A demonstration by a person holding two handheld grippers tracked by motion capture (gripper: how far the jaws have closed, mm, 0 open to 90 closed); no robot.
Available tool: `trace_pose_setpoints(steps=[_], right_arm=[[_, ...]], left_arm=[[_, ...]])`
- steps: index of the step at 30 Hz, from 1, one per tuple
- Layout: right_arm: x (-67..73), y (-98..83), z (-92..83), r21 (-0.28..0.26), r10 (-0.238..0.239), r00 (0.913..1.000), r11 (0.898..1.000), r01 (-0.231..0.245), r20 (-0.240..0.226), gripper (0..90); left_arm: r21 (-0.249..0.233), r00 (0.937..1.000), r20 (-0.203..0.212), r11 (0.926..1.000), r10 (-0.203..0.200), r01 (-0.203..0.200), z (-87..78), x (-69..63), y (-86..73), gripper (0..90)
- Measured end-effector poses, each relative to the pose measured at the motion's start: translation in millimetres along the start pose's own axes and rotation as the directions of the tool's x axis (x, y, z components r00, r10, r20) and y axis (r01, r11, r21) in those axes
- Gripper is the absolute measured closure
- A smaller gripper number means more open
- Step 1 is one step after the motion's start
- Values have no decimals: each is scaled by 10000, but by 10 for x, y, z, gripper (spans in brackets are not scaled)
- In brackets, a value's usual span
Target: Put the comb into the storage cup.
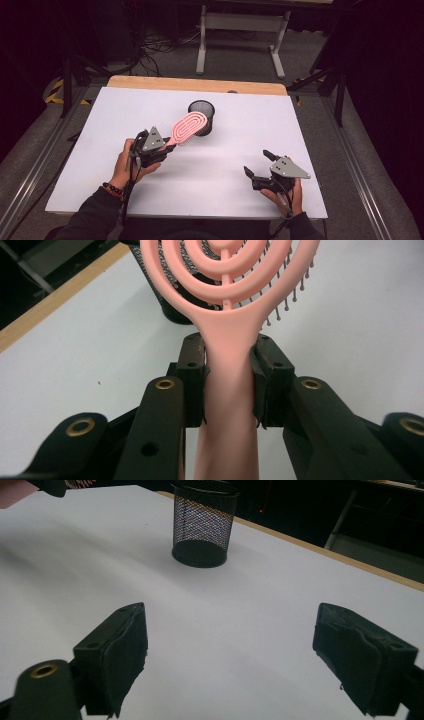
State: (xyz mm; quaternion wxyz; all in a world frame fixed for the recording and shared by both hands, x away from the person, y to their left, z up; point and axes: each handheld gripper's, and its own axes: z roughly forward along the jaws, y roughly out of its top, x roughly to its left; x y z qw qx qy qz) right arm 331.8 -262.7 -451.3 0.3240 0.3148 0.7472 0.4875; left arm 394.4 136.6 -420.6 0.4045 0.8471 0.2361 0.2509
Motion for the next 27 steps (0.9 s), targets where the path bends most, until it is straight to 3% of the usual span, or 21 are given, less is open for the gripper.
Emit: trace_pose_setpoints(steps=[13,15,17,27], right_arm=[[38,30,16,-118,182,9998,9998,-182,-3,149],[52,41,19,-145,135,9999,9998,-135,31,148],[64,56,23,-163,181,9998,9997,-180,55,146],[78,93,38,-188,196,9997,9996,-193,160,141]], left_arm=[[-963,9991,-182,9947,-377,358,-52,33,-20,703],[-1171,9985,-264,9921,-477,443,-57,35,-29,703],[-1605,9964,-452,9850,-724,643,-63,36,-45,703],[-2207,9946,-361,9715,-968,866,-64,18,-63,703]])
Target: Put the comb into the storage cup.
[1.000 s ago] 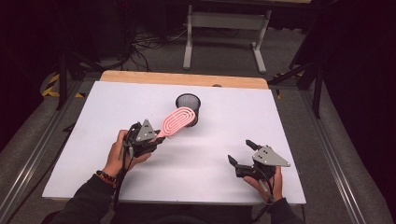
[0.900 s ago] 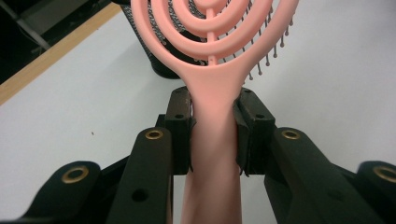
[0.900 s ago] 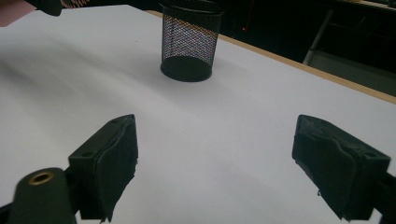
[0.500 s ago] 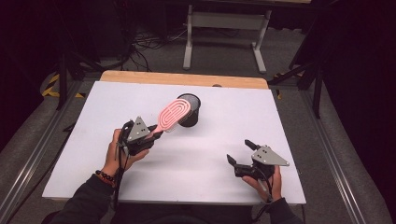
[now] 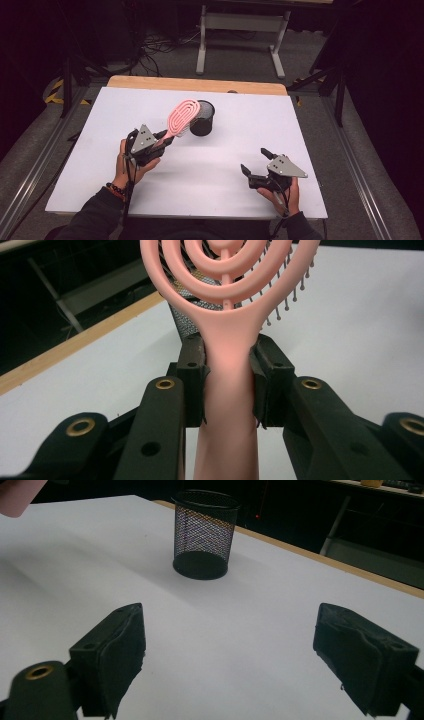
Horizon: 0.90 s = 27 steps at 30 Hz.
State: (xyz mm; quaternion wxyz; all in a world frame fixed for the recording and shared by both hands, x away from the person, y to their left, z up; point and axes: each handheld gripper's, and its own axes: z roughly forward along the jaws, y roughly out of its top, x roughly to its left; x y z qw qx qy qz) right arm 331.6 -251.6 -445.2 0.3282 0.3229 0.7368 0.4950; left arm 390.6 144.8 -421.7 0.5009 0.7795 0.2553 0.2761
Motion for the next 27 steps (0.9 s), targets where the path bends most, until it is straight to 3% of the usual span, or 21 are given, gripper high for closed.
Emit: trace_pose_setpoints(steps=[2,15,20,27], right_arm=[[1,-2,4,19,-16,10000,10000,16,43,140],[-16,54,67,-88,167,9998,9998,-165,121,138],[-14,160,107,-397,264,9994,9989,-255,242,120],[3,380,214,-944,618,9981,9936,-622,-67,96]], left_arm=[[-118,10000,-51,9999,55,-56,-7,-6,3,703],[-1183,9986,-62,9916,-526,515,-31,-8,-17,703],[-1366,9978,-23,9885,-663,654,-1,-35,-19,703],[-1564,9977,38,9854,-681,679,86,-123,-18,703]])
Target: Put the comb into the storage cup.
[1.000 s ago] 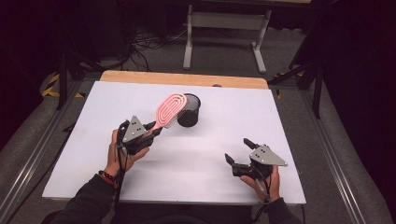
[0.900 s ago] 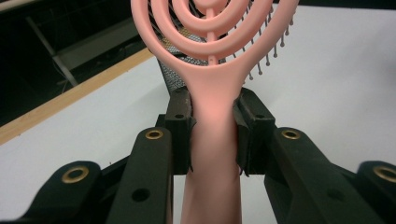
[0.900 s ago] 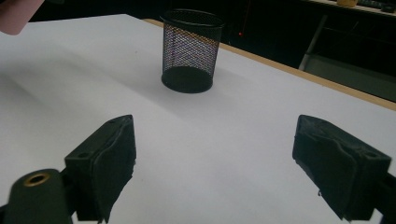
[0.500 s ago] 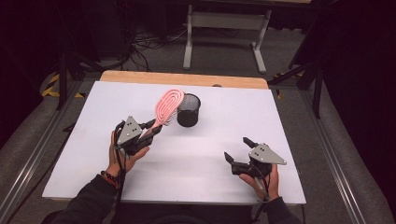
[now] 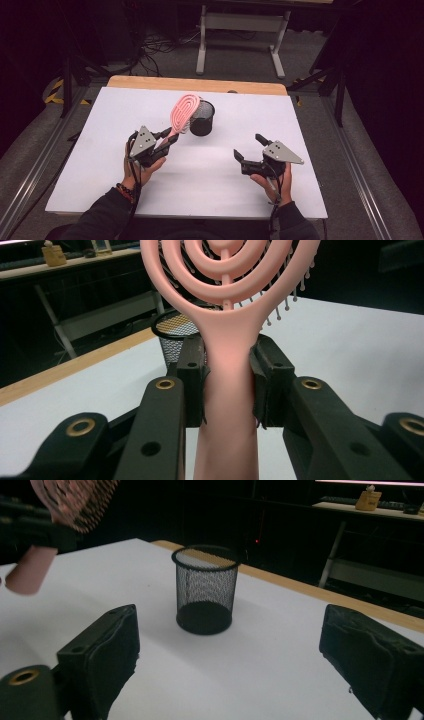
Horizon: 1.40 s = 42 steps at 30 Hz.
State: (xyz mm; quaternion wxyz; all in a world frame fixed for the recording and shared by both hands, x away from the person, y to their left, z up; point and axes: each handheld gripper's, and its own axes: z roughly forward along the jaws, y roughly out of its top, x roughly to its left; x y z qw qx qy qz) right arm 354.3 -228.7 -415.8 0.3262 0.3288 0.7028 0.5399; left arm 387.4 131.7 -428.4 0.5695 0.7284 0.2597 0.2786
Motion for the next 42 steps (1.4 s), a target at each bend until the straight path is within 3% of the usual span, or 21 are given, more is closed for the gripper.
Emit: trace_pose_setpoints(steps=[1,3,10,19,25,27,29,31,35,42], right_arm=[[19,47,32,-102,88,10000,9999,-88,-16,87],[65,144,96,-186,164,9979,9997,-177,-632,62],[256,390,267,-332,354,9935,9987,-392,-1078,50],[523,615,339,-718,199,9929,9970,-285,-1174,39],[694,706,355,-692,140,9920,9973,-228,-1254,55],[740,732,369,-413,318,9930,9985,-367,-1134,71],[762,745,367,-428,527,9895,9973,-589,-1349,75],[782,758,365,-379,568,9922,9974,-613,-1109,75],[781,747,370,-392,934,9889,9944,-984,-1152,75],[774,706,407,-233,1283,9864,9911,-1314,-1030,88]], left_arm=[[34,10000,57,10000,-24,24,22,-26,-4,703],[-41,9999,108,10000,15,-15,52,-59,-10,703],[-245,9999,161,9997,56,-52,142,-184,-28,703],[-678,9998,-199,9977,17,-31,197,-285,-43,703],[-757,9998,-193,9971,-19,4,235,-403,-81,703],[-765,9999,-142,9971,1,-11,239,-440,-86,703],[-792,9999,-55,9968,87,-91,243,-486,-94,704],[-796,9998,-38,9966,200,-203,242,-522,-96,704],[-774,9994,42,9964,340,-336,240,-581,-98,704],[-815,9941,148,9910,1076,-1060,213,-707,-77,703]])
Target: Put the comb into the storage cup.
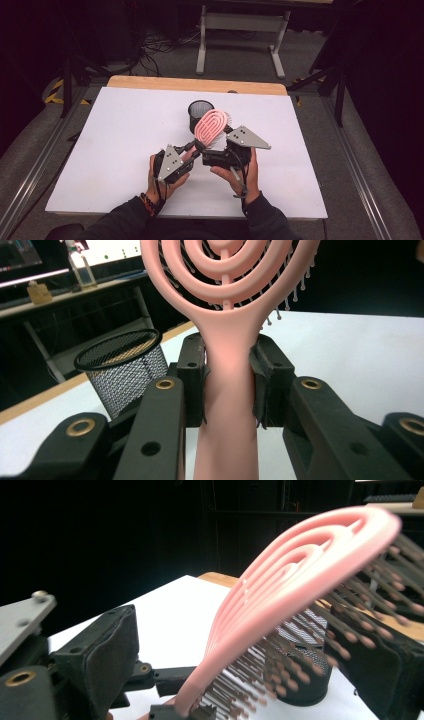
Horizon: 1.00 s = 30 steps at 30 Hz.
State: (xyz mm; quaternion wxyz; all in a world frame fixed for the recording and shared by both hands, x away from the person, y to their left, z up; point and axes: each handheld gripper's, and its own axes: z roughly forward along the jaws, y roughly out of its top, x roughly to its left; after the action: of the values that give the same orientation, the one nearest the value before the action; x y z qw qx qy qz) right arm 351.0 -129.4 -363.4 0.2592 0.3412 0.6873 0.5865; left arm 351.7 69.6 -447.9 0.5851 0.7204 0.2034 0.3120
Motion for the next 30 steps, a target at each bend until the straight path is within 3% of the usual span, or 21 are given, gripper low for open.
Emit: trace_pose_setpoints(steps=[5,10,12,17,23,30], right_arm=[[-26,-6,-14,-136,241,9997,9996,-239,103,158],[-97,-22,-33,-183,734,9966,9972,-727,379,362],[-132,-35,-41,-266,1020,9944,9945,-1013,276,433],[-140,-68,-43,-387,1286,9916,9910,-1280,117,487],[-114,-93,-47,-372,1193,9925,9921,-1202,-258,585],[-78,-115,-57,-367,1095,9914,9930,-1123,-720,610]], left_arm=[[-18,9998,18,9998,188,-188,9,-68,-10,704],[143,9995,37,9994,299,-300,30,-83,-24,703],[189,9995,0,9993,311,-311,38,-89,-32,703],[553,9993,9,9977,380,-380,82,-112,-56,702],[644,9993,69,9972,371,-375,101,-105,-80,694],[845,9992,364,9963,147,-177,140,-88,-106,692]])
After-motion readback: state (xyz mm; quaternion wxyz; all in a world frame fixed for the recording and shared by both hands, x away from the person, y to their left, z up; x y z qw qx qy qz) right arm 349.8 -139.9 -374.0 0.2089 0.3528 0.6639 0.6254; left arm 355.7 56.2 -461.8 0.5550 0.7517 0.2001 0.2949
